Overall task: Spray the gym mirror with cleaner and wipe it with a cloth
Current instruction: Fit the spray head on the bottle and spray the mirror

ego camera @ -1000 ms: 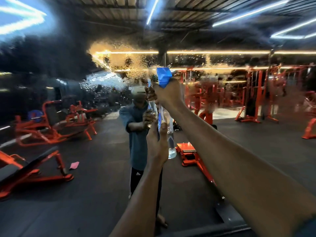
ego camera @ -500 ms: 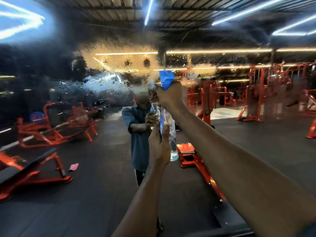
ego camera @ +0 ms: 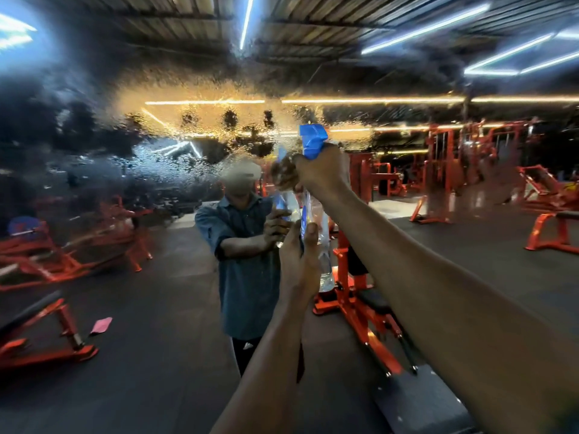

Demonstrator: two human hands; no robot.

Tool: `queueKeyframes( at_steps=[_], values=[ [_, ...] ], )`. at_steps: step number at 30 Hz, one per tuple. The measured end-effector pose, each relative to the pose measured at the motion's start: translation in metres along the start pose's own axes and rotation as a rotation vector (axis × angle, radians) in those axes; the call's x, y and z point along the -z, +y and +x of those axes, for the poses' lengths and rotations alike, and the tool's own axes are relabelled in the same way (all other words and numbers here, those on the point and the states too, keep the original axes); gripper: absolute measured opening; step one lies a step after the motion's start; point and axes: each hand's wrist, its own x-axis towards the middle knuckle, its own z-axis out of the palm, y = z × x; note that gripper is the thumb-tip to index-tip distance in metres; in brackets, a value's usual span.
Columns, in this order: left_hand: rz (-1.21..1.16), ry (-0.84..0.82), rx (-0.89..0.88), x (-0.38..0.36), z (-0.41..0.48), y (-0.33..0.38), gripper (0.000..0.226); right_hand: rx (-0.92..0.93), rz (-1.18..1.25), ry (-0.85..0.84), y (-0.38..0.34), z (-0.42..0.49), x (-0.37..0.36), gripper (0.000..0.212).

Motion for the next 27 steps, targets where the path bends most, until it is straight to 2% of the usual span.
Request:
queueKeyframes(
  at_steps=[4, 7, 11, 12, 19, 22, 27],
  values=[
    [0.021, 0.004, -0.007, -0.026, 0.006, -0.016, 0.069, 0.003, -0.001, 0.019, 0.015, 0.014, 0.015, 0.028],
    [0.056, -0.003, 0.013, -0.052, 0.012, -0.025, 0.059, -0.009, -0.002, 0.015, 0.028, 0.027, 0.036, 0.030],
    [0.052, -0.006, -0.008, -0.089, 0.011, -0.027, 0.082, 0.009, 0.000, 0.021, 0.052, 0.046, 0.067, 0.030],
    [0.047, -0.004, -0.014, -0.101, 0.010, -0.026, 0.081, 0.014, -0.003, 0.026, 0.057, 0.050, 0.074, 0.030],
    [-0.062, -0.013, 0.031, -0.179, 0.004, -0.028, 0.033, 0.034, 0.011, -0.036, 0.101, 0.084, 0.128, 0.026],
    [-0.016, 0.005, -0.009, -0.213, 0.002, -0.034, 0.037, 0.040, 0.027, -0.016, 0.122, 0.098, 0.155, 0.033],
    [-0.007, 0.023, -0.019, -0.262, -0.001, -0.044, 0.046, 0.020, 0.019, -0.029, 0.146, 0.117, 0.186, 0.014]
  ],
)
